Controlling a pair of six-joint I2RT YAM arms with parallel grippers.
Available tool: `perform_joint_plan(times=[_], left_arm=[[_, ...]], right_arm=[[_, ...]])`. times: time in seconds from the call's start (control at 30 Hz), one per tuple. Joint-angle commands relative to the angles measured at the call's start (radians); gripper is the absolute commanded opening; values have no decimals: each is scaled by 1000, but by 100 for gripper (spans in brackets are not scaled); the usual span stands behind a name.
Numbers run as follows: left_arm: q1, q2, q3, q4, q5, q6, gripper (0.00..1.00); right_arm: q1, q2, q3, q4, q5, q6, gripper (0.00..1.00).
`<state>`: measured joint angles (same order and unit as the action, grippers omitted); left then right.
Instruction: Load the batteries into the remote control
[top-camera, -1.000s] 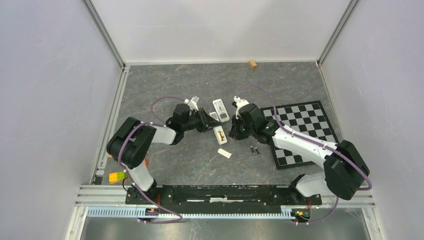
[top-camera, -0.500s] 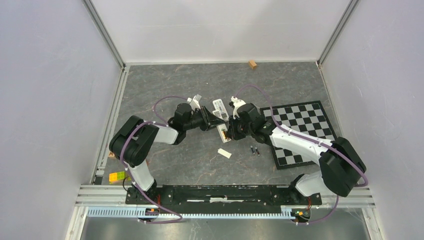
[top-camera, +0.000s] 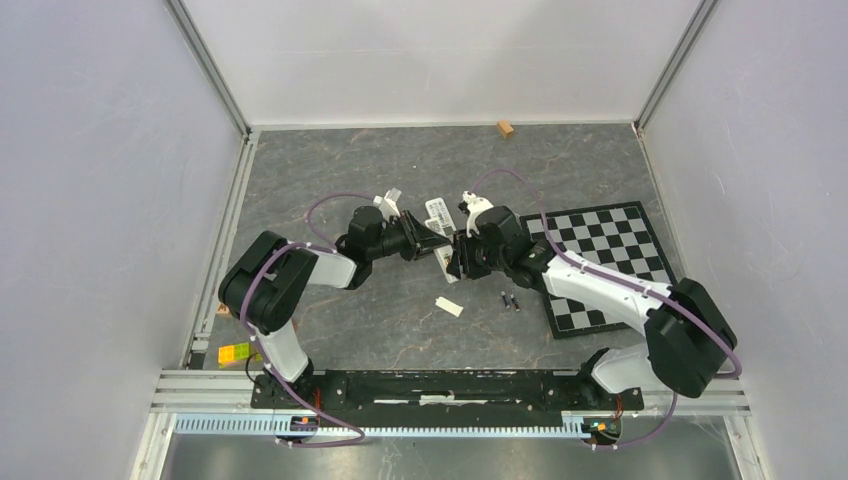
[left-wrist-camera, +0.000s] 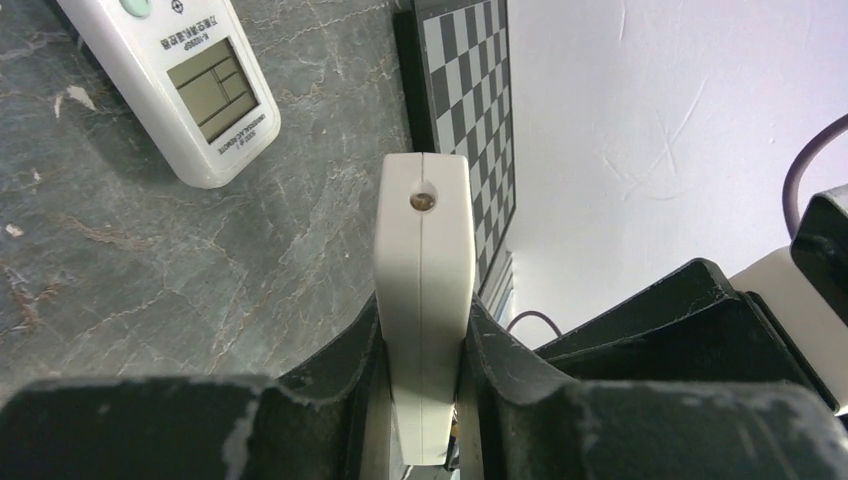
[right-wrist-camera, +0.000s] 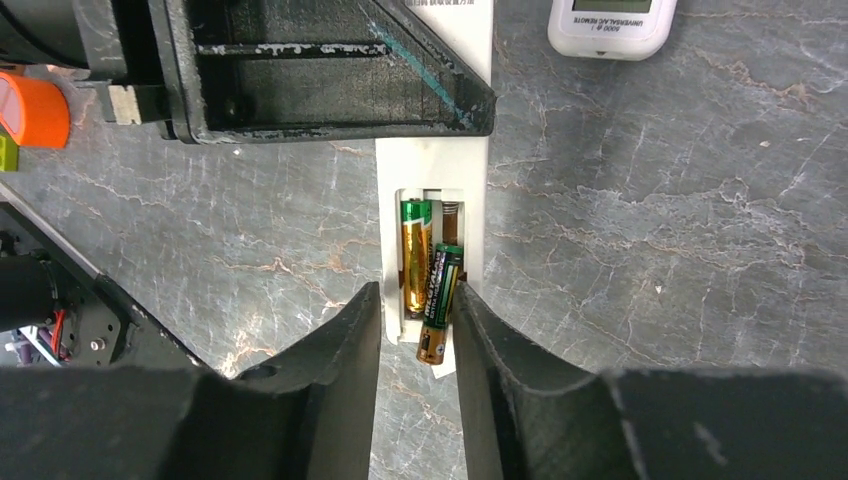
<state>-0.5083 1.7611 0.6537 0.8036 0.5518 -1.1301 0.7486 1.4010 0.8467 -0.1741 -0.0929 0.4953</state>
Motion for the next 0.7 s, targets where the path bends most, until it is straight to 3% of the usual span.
perform_joint_plan(times=[0.0, 0.23, 0.37, 0.43, 0.53, 0.67], left_arm=[[-4, -48, 15, 89, 33, -94, 2], [-1, -117, 20, 82, 14, -182, 2], [13, -159, 25, 79, -5, -228, 2], [22, -177, 29, 85, -12, -268, 2], [29, -199, 48, 94, -22, -346, 2], [34, -218, 78, 82, -27, -475, 2]], right_arm=[[-1, -58, 38, -13, 60, 6, 39], [-27, -162, 44, 7, 76, 63, 45], [-43, -242, 22, 47, 87, 111, 55], [-54, -294, -11, 99, 112, 151, 64], [-69, -369, -91, 212, 134, 259, 85], [-79, -431, -210, 459, 96, 429, 94]])
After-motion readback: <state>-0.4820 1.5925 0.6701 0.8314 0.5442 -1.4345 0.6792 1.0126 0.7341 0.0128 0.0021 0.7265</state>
